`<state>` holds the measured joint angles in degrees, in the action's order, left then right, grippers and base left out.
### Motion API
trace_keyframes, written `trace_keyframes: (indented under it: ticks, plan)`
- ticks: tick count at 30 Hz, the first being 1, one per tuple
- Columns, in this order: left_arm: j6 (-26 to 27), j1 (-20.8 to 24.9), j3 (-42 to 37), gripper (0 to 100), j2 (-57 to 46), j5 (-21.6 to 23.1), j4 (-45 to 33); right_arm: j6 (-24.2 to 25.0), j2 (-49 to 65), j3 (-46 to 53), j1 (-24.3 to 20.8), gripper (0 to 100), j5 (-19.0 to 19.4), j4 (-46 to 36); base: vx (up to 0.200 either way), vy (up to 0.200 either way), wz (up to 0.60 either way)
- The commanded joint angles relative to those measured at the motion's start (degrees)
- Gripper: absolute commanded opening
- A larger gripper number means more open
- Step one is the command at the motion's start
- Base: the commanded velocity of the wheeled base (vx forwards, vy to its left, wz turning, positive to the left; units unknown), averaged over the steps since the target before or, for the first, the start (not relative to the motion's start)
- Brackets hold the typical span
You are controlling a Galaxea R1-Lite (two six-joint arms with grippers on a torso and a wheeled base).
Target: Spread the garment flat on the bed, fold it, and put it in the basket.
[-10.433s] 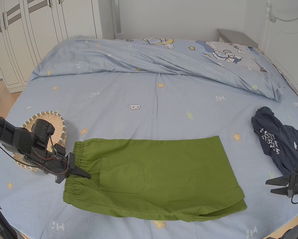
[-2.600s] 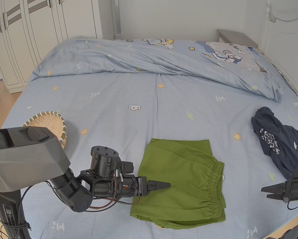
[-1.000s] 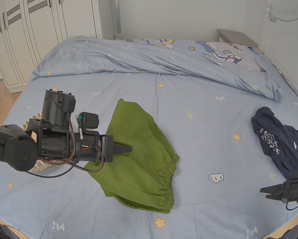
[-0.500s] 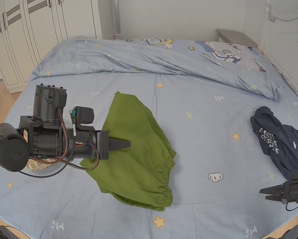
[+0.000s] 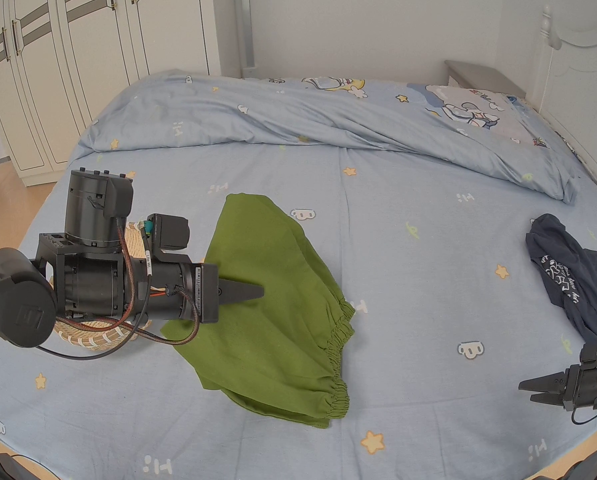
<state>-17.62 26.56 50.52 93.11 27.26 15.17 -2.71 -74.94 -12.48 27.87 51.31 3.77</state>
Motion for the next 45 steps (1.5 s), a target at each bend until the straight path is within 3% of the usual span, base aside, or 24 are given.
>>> trace_keyframes:
  ticks: [1, 11, 15, 21, 24, 31, 38, 45]
  plan:
    - [0.0, 0.2, -0.2, 0, 0.0, 0.0, 0.0, 0.0, 0.0, 0.2, -0.2, 100, 0.0, 0.0, 0.0, 0.2, 0.0]
    - [0.2, 1.8, -0.8, 0, 0.1, -0.1, 0.0, 0.0, 0.1, 0.4, -0.3, 100, 0.0, 0.1, 0.0, 0.2, 0.0]
    - [0.3, 2.4, -0.8, 0, 0.1, -0.2, 0.0, 0.0, 0.1, 0.4, -0.4, 100, 0.0, 0.1, 0.0, 0.0, 0.0]
    - [1.3, 5.6, -0.4, 0, 0.7, -5.4, 0.0, 0.0, 0.0, 0.4, -0.3, 100, 0.0, 0.1, 0.0, 0.0, 0.0]
    - [2.3, 5.9, 2.2, 0, 1.6, -5.5, -0.8, 0.0, -0.1, 0.4, -0.4, 100, -0.1, 0.1, 0.0, 0.0, 0.0]
    - [2.5, 5.7, 12.9, 0, 1.9, -5.2, -13.1, 0.0, -0.7, 0.4, -0.6, 100, -0.1, 0.2, 0.0, 0.0, 0.0]
    - [2.6, 3.6, 15.3, 0, 1.4, -4.5, -13.5, 0.0, -0.7, 0.8, -0.7, 100, -0.1, 0.6, 0.0, 0.0, 0.0]
    - [2.2, 1.8, 22.8, 0, 1.7, -2.1, -14.1, 0.2, -0.7, 0.9, -1.6, 100, -0.2, 0.7, 0.0, 0.0, 0.0]
